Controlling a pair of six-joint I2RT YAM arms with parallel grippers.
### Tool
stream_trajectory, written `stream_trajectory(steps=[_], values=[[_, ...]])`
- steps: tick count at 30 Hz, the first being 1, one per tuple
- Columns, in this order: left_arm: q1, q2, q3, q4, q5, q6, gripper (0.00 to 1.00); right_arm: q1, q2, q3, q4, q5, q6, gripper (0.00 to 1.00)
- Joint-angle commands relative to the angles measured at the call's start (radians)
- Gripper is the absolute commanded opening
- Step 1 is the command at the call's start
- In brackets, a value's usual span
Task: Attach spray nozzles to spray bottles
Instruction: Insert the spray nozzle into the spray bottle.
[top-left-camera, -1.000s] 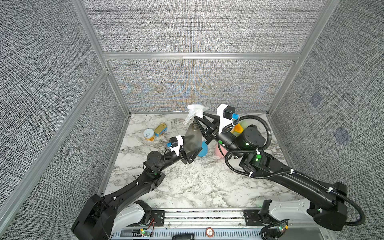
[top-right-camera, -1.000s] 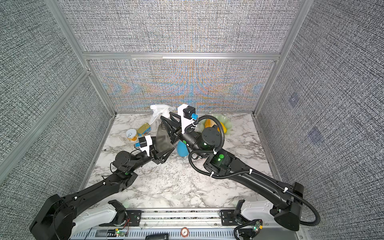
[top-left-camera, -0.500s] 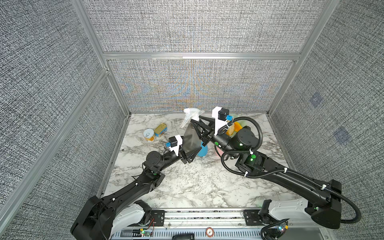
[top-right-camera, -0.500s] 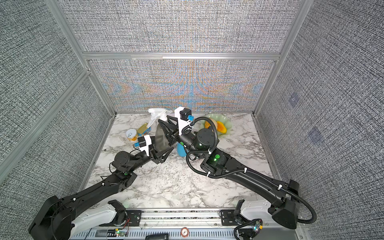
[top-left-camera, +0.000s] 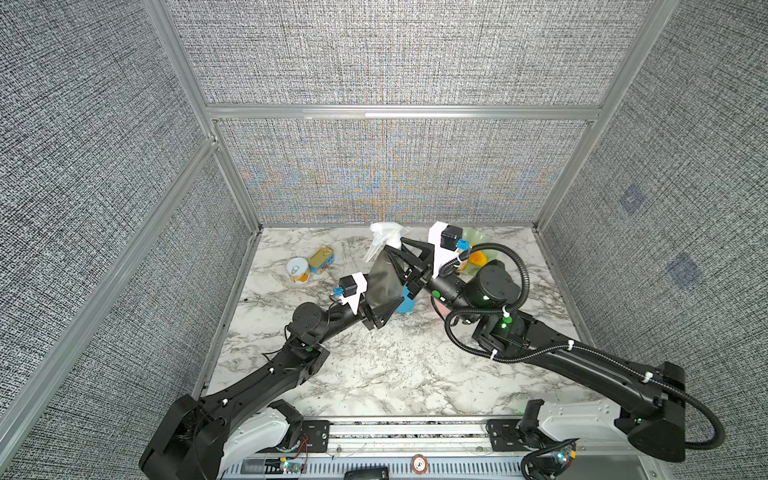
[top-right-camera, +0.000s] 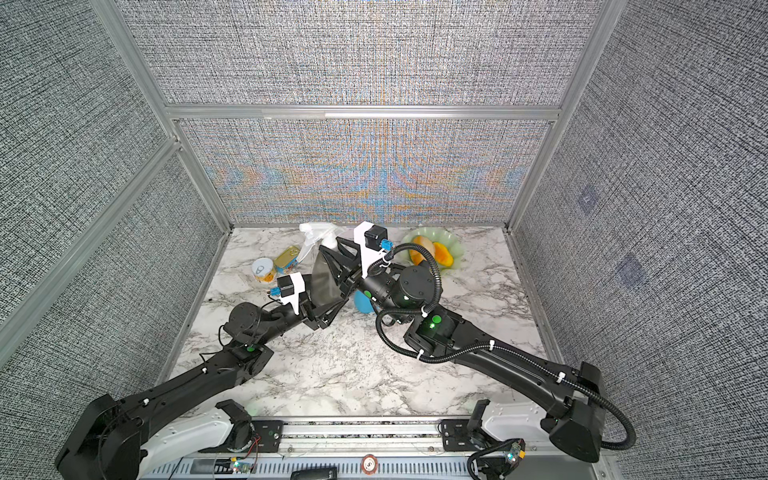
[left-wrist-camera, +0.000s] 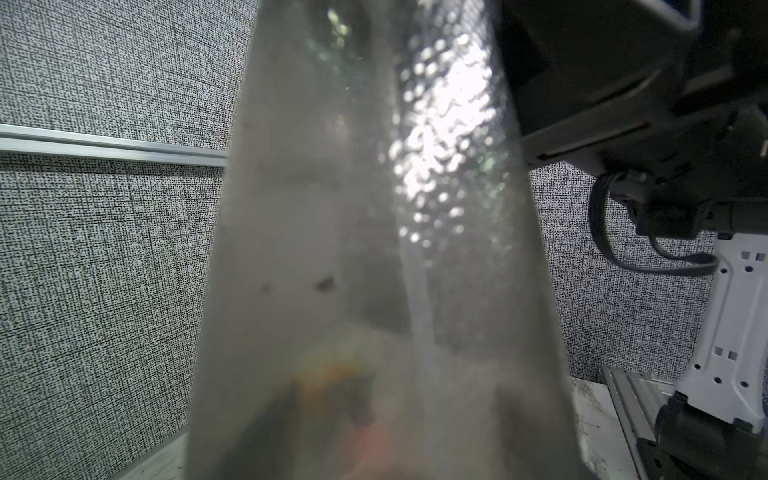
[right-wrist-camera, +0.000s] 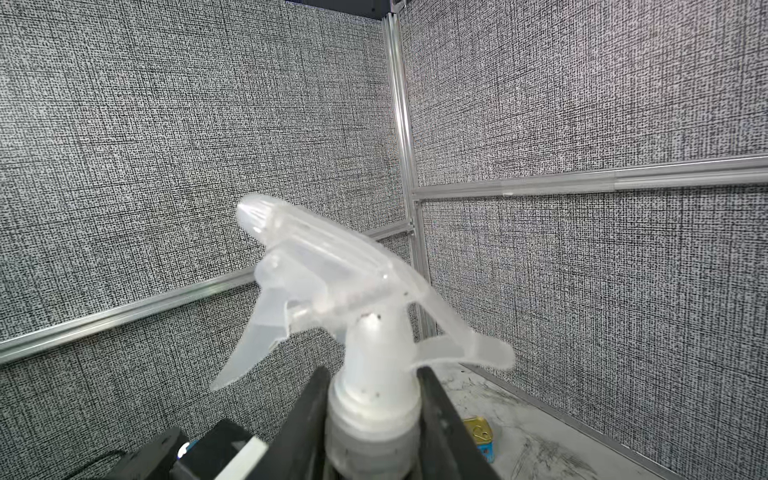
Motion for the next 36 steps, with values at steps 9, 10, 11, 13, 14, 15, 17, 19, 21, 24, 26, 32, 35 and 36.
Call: stream_trajectory(steps=[9, 10, 11, 13, 14, 15, 17, 19, 21, 24, 26, 32, 35, 36], values=[[0.002, -0.004, 0.002, 0.051, -0.040, 0.000, 0.71, 0.031, -0.008, -0.032, -0.011, -0.029, -0.042, 0.39], [0.003, -0.004, 0.002, 0.053, -0.040, -0.001, 0.71, 0.032, -0.010, -0.034, -0.011, -0.028, -0.044, 0.41], [0.004, -0.003, 0.000, 0.054, -0.040, -0.001, 0.70, 0.034, -0.014, -0.036, -0.012, -0.027, -0.044, 0.42], [0.003, -0.002, 0.000, 0.054, -0.041, -0.002, 0.71, 0.037, -0.020, -0.037, -0.019, -0.022, -0.050, 0.44], [0.003, -0.004, 0.000, 0.054, -0.043, -0.002, 0.71, 0.037, -0.024, -0.039, -0.020, -0.020, -0.051, 0.44], [0.003, -0.005, 0.000, 0.054, -0.043, -0.002, 0.71, 0.039, -0.028, -0.042, -0.020, -0.017, -0.051, 0.44], [0.003, -0.005, -0.001, 0.056, -0.045, 0.001, 0.71, 0.040, -0.034, -0.046, -0.018, -0.015, -0.053, 0.44], [0.004, -0.002, -0.001, 0.059, -0.051, 0.003, 0.71, 0.042, -0.038, -0.050, -0.020, -0.014, -0.057, 0.45], [0.004, -0.001, -0.004, 0.069, -0.055, 0.003, 0.71, 0.043, -0.040, -0.053, -0.021, -0.012, -0.058, 0.45], [0.003, -0.008, -0.011, 0.079, -0.064, 0.008, 0.71, 0.046, -0.045, -0.058, -0.032, -0.012, -0.056, 0.45], [0.004, -0.010, -0.011, 0.077, -0.068, 0.014, 0.71, 0.048, -0.048, -0.064, -0.039, -0.009, -0.058, 0.45], [0.002, -0.019, -0.020, 0.094, -0.088, 0.021, 0.71, 0.055, -0.070, -0.068, -0.071, -0.006, -0.058, 0.46], [0.004, -0.030, -0.032, 0.108, -0.110, 0.027, 0.71, 0.060, -0.093, -0.079, -0.099, 0.000, -0.057, 0.46], [0.004, -0.032, -0.035, 0.111, -0.115, 0.029, 0.71, 0.063, -0.103, -0.082, -0.108, 0.002, -0.056, 0.46]])
